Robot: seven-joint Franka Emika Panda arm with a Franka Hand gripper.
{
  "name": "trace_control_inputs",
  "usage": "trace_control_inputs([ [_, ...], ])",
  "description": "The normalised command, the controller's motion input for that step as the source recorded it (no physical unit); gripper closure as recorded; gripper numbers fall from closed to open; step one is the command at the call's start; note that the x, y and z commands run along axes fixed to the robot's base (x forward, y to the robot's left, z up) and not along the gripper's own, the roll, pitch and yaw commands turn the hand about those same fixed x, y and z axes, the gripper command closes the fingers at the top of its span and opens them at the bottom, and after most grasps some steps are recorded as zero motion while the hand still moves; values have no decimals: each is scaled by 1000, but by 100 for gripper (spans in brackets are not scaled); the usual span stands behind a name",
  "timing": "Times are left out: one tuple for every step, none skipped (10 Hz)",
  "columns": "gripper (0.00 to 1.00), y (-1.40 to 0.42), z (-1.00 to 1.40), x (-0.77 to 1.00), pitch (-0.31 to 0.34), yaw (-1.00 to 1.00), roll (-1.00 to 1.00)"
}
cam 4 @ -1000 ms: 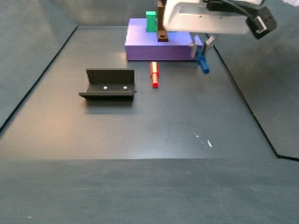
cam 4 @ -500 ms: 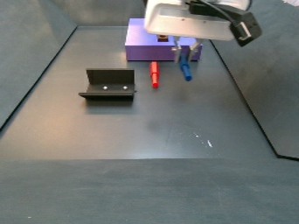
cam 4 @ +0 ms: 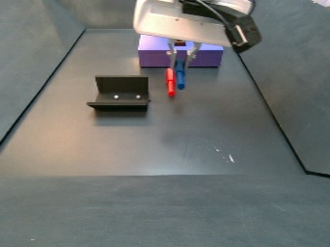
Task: Pick up the blue object. Move up. Place the blue object on the fixture. Regrasp the blue object. Move to above the board. Insert the blue object.
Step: Place the blue object on the fixture.
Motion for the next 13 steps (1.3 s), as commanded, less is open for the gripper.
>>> trace_control_inputs([
  [100, 49, 97, 557, 0, -174, -1000],
  [100, 31, 309, 569, 354, -303, -811],
  [100, 103, 377, 520, 694, -277, -383],
  [100, 83, 160, 497, 417, -511, -460],
  [100, 29, 120, 491, 506, -289, -746],
  [100, 0, 320, 383, 489, -220, -1000],
  [100, 0, 163, 411, 371, -154, -1000],
  [100, 0, 149, 477, 269, -143, -1000],
  [100, 0, 140, 517, 211, -149, -1000],
  [100, 0, 129, 537, 120, -134, -1000],
  [100, 57, 114, 560, 0, -91, -1000],
  [100, 120, 94, 569, 0, -34, -1000],
  [100, 180, 54, 560, 0, -14, -1000],
])
